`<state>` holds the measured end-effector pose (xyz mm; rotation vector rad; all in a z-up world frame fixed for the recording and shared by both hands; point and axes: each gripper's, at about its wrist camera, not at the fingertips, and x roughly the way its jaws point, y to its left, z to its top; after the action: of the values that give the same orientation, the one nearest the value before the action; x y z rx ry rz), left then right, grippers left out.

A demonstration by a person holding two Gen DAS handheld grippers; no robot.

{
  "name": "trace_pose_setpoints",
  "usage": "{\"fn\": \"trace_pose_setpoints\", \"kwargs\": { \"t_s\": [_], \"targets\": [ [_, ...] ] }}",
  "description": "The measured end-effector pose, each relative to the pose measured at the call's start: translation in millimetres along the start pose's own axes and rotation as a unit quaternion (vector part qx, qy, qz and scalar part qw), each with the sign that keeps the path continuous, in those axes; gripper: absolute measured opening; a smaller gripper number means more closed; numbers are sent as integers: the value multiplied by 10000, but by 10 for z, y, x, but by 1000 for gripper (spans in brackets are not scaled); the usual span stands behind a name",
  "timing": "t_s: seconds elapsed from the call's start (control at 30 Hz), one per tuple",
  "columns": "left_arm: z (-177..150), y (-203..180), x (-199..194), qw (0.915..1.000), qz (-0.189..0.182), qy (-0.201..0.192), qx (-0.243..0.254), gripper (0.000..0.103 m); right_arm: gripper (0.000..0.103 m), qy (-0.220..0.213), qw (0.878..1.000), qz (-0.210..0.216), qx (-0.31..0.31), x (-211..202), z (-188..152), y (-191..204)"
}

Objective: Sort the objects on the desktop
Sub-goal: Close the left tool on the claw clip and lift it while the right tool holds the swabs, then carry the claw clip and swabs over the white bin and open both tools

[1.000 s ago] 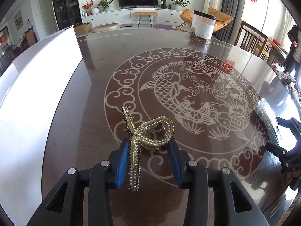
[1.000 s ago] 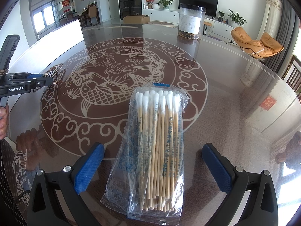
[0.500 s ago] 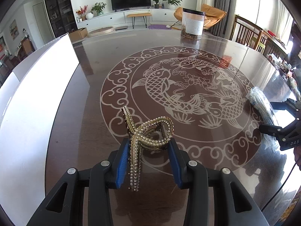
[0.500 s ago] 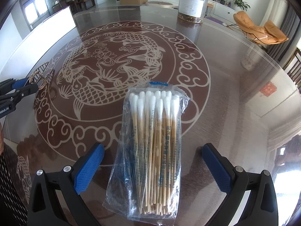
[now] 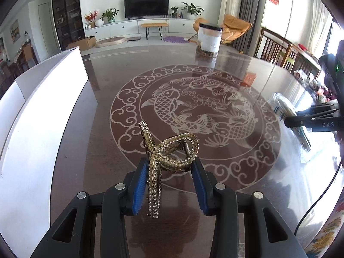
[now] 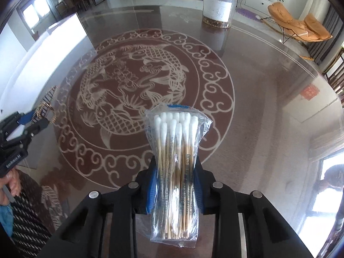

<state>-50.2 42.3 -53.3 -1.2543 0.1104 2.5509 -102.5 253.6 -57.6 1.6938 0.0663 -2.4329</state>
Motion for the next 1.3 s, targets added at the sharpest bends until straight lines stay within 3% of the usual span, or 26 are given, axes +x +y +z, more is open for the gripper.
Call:
{"fn": "trace_pose_setpoints", "kwargs": {
  "t_s": [0.1, 0.27, 0.4, 0.53, 0.67, 0.77, 0.87, 0.97, 1.0, 1.07, 1.1, 1.13, 1.17, 1.2, 1.3],
  "targets": [
    [42, 71, -300, 9993, -71, -289, -216, 41, 30, -196, 9994, 266, 60, -274, 53, 94],
    [77, 468, -940, 9967, 74, -743, -305, 41, 30, -485, 9964, 576, -386, -624, 348, 627],
    [113, 1237, -1464, 9923, 624, -870, -624, 41, 30, -789, 9870, 1142, -812, -826, 816, 1408],
    [69, 2149, -1776, 9809, 1305, -750, -1229, 41, 30, -1017, 9694, 1740, -1401, -940, 1260, 2516],
    [-94, 2868, -1720, 9659, 1680, -380, -1934, 41, 30, -1246, 9452, 2241, -2022, -941, 1472, 3719],
    [-320, 3123, -1485, 9585, 1730, 39, -2267, 41, 30, -1151, 9346, 2428, -2332, -740, 1510, 4467],
    [-566, 3256, -1216, 9497, 1752, 486, -2552, 41, 30, -811, 9340, 2337, -2578, -325, 1462, 5000],
    [-745, 3297, -1025, 9422, 1698, 633, -2820, 41, 31, -419, 9361, 2081, -2805, 139, 1383, 5325],
    [-775, 3314, -992, 9403, 1724, 648, -2862, 41, 34, -280, 9370, 2025, -2831, 277, 1367, 5396],
    [-820, 3350, -961, 9360, 1794, 701, -2947, 44, 49, -145, 9420, 1951, -2728, 455, 1356, 5396],
    [-818, 3356, -936, 9336, 1816, 750, -2998, 55, 74, -101, 9439, 1977, -2642, 519, 1378, 5409],
    [-818, 3359, -939, 9336, 1784, 728, -3020, 56, 93, -110, 9453, 1992, -2581, 548, 1415, 5419],
    [-803, 3345, -965, 9344, 1789, 667, -3007, 63, 96, -199, 9467, 1972, -2539, 543, 1440, 5413],
    [-779, 3320, -995, 9332, 1936, 631, -2961, 77, 96, -288, 9473, 1960, -2518, 502, 1475, 5356],
    [-671, 3176, -1142, 9336, 2275, 323, -2749, 81, 96, -417, 9478, 1927, -2505, 378, 1589, 5276]
  ]
}}
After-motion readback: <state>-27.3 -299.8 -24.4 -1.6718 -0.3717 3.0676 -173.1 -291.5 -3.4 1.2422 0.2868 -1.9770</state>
